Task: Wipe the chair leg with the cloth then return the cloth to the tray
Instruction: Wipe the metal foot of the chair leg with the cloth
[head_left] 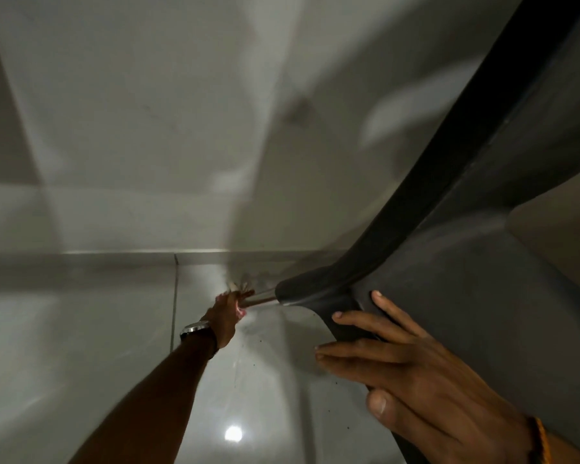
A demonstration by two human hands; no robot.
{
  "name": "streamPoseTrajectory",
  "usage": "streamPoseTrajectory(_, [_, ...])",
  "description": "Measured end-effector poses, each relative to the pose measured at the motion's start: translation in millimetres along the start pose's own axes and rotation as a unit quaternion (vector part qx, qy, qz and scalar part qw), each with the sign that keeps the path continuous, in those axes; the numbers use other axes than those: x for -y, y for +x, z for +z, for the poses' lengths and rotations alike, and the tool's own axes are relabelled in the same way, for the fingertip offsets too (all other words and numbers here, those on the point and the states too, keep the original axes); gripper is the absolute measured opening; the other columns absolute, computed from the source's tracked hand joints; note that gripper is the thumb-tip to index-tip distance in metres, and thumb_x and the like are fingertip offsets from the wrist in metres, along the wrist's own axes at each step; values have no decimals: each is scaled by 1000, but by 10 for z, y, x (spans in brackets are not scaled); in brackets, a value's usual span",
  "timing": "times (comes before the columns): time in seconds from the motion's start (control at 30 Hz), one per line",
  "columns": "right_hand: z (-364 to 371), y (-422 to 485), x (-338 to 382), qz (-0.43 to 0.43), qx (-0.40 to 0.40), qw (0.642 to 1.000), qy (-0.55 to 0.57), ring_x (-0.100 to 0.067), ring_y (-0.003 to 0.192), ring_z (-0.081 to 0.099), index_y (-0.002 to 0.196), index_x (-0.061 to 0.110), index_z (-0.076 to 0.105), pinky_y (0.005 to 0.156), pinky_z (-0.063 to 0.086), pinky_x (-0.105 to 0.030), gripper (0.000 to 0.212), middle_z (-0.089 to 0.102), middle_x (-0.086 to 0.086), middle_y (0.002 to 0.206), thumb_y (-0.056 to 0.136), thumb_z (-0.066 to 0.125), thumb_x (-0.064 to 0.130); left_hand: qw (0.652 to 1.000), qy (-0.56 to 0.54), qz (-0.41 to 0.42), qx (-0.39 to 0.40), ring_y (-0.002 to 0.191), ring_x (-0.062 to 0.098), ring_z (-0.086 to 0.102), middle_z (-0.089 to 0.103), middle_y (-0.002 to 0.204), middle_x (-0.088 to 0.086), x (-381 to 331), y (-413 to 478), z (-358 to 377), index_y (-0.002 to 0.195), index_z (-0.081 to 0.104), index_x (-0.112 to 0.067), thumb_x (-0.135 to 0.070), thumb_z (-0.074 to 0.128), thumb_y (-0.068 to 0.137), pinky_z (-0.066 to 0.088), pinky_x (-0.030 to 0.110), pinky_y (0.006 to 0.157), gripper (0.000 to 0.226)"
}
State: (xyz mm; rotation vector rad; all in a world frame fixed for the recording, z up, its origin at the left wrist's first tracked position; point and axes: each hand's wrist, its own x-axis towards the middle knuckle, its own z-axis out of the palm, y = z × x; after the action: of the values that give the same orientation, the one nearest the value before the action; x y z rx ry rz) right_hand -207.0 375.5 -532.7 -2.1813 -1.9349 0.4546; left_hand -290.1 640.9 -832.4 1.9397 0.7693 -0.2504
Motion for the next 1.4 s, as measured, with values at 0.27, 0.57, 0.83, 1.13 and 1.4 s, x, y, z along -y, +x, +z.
streamPoseTrajectory(0.27, [-24, -25, 41, -4, -12, 1000, 0, -12, 160, 34, 148, 30, 63, 134, 13, -49, 46, 58, 25, 154, 107, 42, 36, 972, -131, 175, -87, 138, 28, 57, 57, 150, 13, -748, -762, -108, 149, 49, -15, -8, 60, 104, 46, 47, 121, 47])
streamPoseTrajectory(0.57, [-39, -21, 25, 7, 3, 1000, -8, -12, 161, 32, 149, 33, 62, 133, 13, -51, 53, 56, 27, 154, 113, 28, 50, 939, -106, 272, -178, 126, 20, 66, 68, 134, 8, -837, -690, 78, 143, 58, -14, -2, 71, 94, 58, 35, 106, 52])
streamPoseTrajectory(0.83, [-5, -13, 7, 3, -12, 1000, -1, -12, 161, 33, 149, 34, 61, 134, 12, -51, 59, 54, 27, 155, 114, 18, 54, 972, -176, 130, -82, 139, 17, 59, 63, 148, -2, 61, 78, 356, 149, 56, -32, -24, 48, 112, 44, 48, 121, 38])
streamPoseTrajectory(1.13, [-22, 17, 32, 11, -5, 1000, -3, -9, 161, 31, 147, 35, 63, 134, 9, -48, 63, 56, 29, 153, 113, 15, 56, 993, -68, 89, -25, 129, 33, 57, 52, 144, 18, 94, 6, 88, 147, 48, -8, -1, 54, 106, 46, 34, 110, 42])
streamPoseTrajectory(1.4, [-64, -16, 63, 5, -9, 1000, 0, -12, 161, 32, 146, 31, 65, 132, 16, -54, 47, 60, 25, 151, 110, 38, 45, 938, -128, 291, -138, 133, 1, 53, 53, 144, -12, -1019, -1073, -155, 147, 38, -39, -72, 40, 97, 46, 18, 112, 60])
